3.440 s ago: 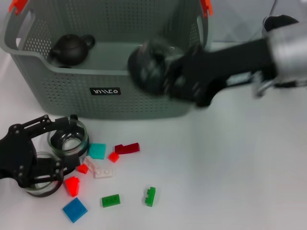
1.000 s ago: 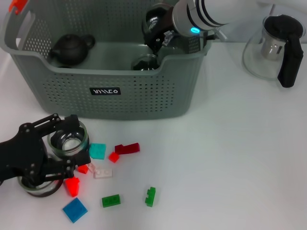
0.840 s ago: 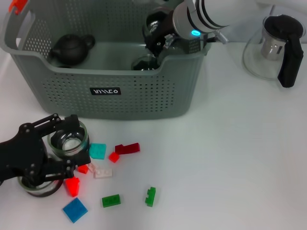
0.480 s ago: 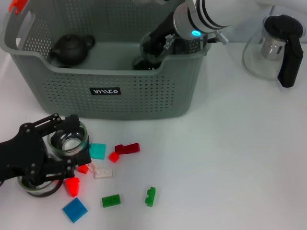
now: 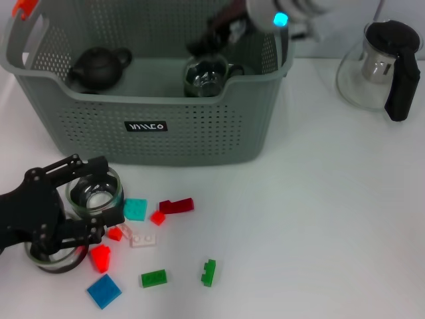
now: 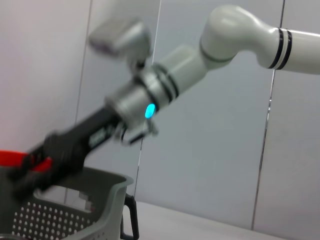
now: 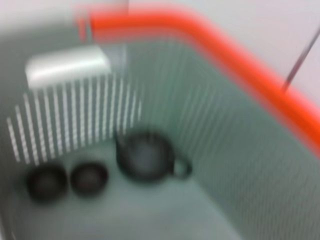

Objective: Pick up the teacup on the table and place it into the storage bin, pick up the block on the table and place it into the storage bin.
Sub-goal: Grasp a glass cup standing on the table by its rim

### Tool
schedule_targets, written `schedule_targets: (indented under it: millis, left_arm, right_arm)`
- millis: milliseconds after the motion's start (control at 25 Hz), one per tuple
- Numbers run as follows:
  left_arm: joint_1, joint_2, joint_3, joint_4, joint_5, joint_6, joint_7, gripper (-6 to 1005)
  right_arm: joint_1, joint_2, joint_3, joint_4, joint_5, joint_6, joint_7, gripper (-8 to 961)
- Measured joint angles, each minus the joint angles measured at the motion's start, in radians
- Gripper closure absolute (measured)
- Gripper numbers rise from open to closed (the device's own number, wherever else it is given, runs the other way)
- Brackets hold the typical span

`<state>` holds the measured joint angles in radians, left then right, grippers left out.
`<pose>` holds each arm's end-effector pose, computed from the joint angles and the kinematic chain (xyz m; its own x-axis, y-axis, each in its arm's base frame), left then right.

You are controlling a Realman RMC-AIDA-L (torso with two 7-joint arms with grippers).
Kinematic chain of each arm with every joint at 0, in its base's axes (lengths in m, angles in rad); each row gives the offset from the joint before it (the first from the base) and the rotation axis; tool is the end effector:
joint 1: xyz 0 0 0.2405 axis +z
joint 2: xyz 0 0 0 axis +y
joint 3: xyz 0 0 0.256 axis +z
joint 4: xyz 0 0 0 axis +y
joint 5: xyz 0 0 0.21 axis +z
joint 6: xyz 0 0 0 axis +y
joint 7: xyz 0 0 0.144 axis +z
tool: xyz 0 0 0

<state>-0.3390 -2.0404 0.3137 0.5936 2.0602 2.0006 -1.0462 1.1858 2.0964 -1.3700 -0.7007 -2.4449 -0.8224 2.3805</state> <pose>-0.3070 0.2356 0.0489 0.6832 0.1342 0.7178 0.3742 -0.9084 -0.1864 0.0326 0.4730 -0.0661 0.9626 -0.2666 -0.0488 -0.2499 -0.8032 -0.5407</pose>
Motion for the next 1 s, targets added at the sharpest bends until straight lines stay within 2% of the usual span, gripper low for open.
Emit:
schedule_targets:
  millis: [160,280,400,600,840,1000]
  left_arm:
    - [0.0,0.0,-0.015,0.0,0.0,0.002,0.0,136]
    - [0.001,0.0,-0.031,0.0,0.0,0.002,0.0,136]
    - [0.001,0.0,-0.037,-0.001,0.0,0.003,0.0,136]
    - [-0.004,0.001,-0.047,-0.003,0.0,-0.003,0.0,136]
    - [-0.011,0.004,-0.048,-0.003,0.0,-0.005,0.0,136]
    - [-0.012,0.005,-0.048,-0.003,0.0,-0.008,0.0,136]
  right_arm:
    - [-0.117,-0.001,0.134,-0.328,0.078,-0.207,-0.03,295]
    - [-0.196,-0.006,0.229,-0.482,0.236,-0.363,-0.105,265]
    - [-0.294,-0.01,0.305,-0.562,0.432,-0.503,-0.223,201]
    - [-0.473,-0.012,0.383,-0.573,0.703,-0.744,-0.459,95]
    - [-0.681,0.001,0.386,-0.554,0.723,-0.901,-0.696,45]
    - [-0.794,0.002,0.382,-0.434,0.743,-0.927,-0.93,39]
